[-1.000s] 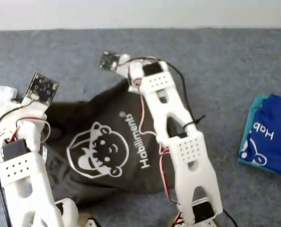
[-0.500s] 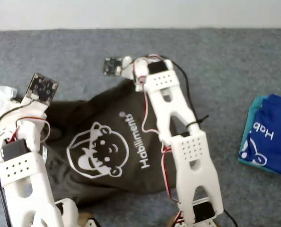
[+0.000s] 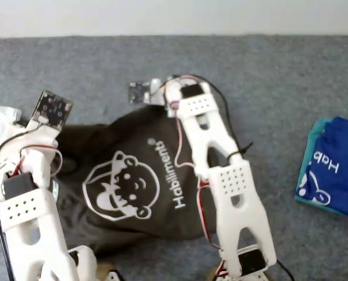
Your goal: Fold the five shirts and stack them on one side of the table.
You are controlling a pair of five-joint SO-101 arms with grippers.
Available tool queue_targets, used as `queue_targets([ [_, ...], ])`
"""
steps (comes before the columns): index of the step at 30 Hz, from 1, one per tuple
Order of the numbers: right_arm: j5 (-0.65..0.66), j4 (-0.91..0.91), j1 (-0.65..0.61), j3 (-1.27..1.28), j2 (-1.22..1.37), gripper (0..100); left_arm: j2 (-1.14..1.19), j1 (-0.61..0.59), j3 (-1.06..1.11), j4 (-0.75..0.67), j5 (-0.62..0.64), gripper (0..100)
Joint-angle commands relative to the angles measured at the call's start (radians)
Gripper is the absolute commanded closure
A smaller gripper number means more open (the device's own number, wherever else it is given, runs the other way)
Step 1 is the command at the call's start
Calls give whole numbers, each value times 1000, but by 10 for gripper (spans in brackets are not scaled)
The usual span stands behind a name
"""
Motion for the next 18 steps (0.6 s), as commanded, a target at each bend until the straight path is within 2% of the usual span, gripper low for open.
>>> queue_targets([
  [1,12,-18,-22,-43,-7,747,-11,2,13,-23,3,986],
  [7,77,-19,-31,-43,41,761,-12,2,28,-23,3,986],
  [15,138,-10,-35,-133,105,976,-12,0,24,-23,3,986],
  [18,138,41,-31,-201,107,986,-12,0,24,-23,3,986],
])
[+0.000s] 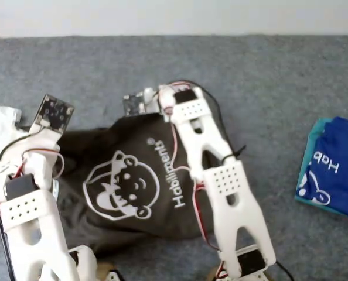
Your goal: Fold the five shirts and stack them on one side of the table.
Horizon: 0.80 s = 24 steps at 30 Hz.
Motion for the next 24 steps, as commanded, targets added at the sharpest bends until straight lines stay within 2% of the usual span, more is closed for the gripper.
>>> queue_targets([
  [1,9,62,-4,-104,-12,988,-12,3,-12,-23,3,986],
  [10,-2,381,16,-474,-24,988,-14,0,-102,-21,8,986],
  [14,-54,526,15,-601,-35,988,-14,-2,-200,-17,68,986],
  [21,-167,805,-10,-586,-182,988,-12,5,-418,203,74,986],
  [24,-244,799,-18,-583,-193,988,-12,5,-444,285,72,986],
])
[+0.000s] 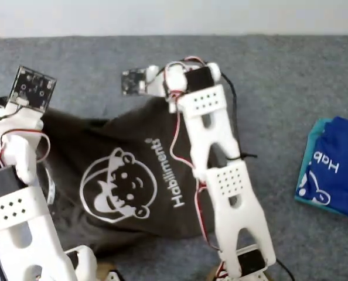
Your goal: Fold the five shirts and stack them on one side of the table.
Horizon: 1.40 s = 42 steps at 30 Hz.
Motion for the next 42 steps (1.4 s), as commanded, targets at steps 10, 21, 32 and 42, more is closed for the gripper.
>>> queue_targets([
  [10,-157,44,-64,394,-107,987,-8,21,-58,212,6,986],
  [21,-219,41,-74,428,-114,801,-12,23,44,153,5,986],
  [32,-219,44,-77,242,-107,801,-8,23,44,153,5,986],
  [42,-218,44,-90,368,-105,801,-6,21,45,153,5,986],
])
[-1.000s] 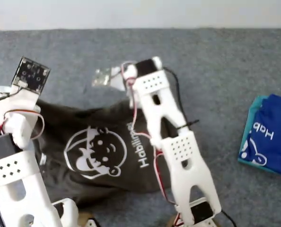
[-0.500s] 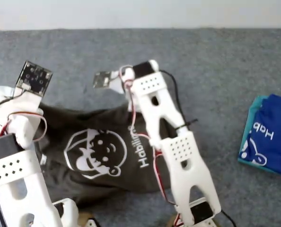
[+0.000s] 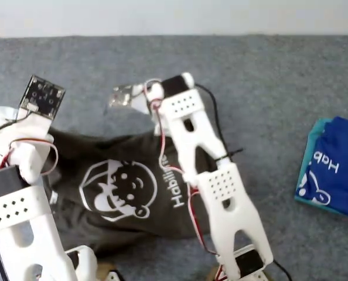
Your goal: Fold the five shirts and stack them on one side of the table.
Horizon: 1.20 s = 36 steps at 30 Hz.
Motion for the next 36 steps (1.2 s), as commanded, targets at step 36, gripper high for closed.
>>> queue_targets([
  [36,212,41,79,-407,-489,988,-150,-6,-154,-198,11,986],
])
